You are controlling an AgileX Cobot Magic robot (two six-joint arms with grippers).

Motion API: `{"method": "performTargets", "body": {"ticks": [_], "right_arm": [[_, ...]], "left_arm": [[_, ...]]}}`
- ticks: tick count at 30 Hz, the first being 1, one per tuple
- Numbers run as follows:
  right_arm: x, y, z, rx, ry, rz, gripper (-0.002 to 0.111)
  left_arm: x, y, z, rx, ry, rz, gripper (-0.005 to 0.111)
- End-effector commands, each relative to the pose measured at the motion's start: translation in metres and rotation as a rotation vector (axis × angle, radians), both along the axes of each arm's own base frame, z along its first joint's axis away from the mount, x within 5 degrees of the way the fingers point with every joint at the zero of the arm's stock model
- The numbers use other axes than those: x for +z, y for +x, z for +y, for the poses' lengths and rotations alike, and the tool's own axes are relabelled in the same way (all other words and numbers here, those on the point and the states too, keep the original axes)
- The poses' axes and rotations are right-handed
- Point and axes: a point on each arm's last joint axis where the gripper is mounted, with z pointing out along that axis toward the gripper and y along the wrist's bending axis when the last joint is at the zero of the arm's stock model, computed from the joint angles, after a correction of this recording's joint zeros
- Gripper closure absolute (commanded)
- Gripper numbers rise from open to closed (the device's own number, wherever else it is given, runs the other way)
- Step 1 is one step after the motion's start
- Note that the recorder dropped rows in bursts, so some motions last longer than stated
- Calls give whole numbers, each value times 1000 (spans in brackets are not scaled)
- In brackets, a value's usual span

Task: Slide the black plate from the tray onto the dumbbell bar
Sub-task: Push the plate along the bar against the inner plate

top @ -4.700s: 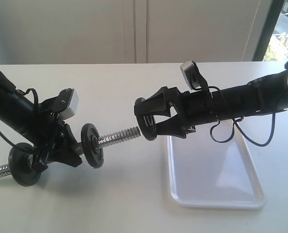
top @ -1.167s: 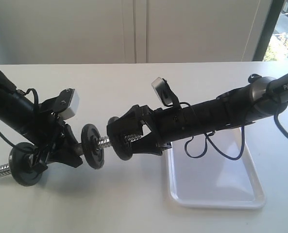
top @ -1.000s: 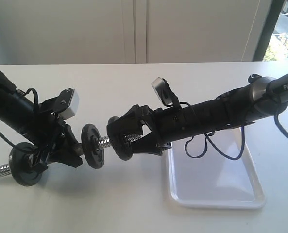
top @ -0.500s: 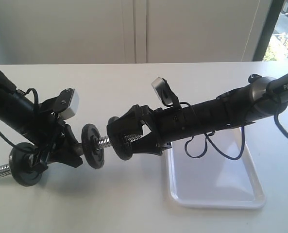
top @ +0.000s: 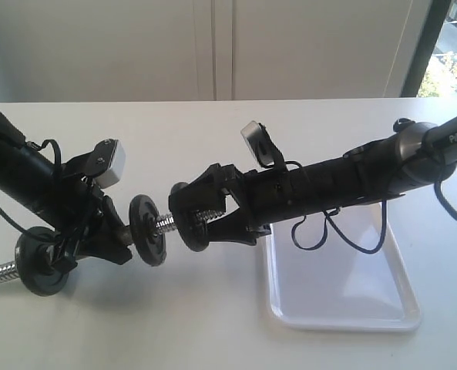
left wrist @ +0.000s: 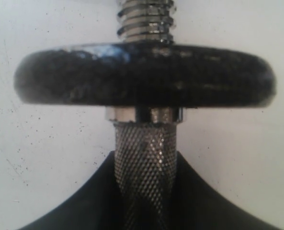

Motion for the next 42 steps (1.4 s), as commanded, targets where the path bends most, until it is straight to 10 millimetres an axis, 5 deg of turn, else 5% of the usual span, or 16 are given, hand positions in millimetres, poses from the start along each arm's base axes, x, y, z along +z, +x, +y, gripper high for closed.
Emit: {"method": "performTargets", "body": {"ticks": [1, 24, 42], "right_arm": [[14, -7, 10, 36, 110, 11, 108], [11, -23, 43, 48, 77, 10, 108], [18, -27, 46, 113, 157, -58, 108]], "left_arm": [[25, -2, -9, 47, -136, 24, 107], [25, -3, -9, 46, -136, 25, 107], [27, -4, -10, 44, -154, 39, 107]]}}
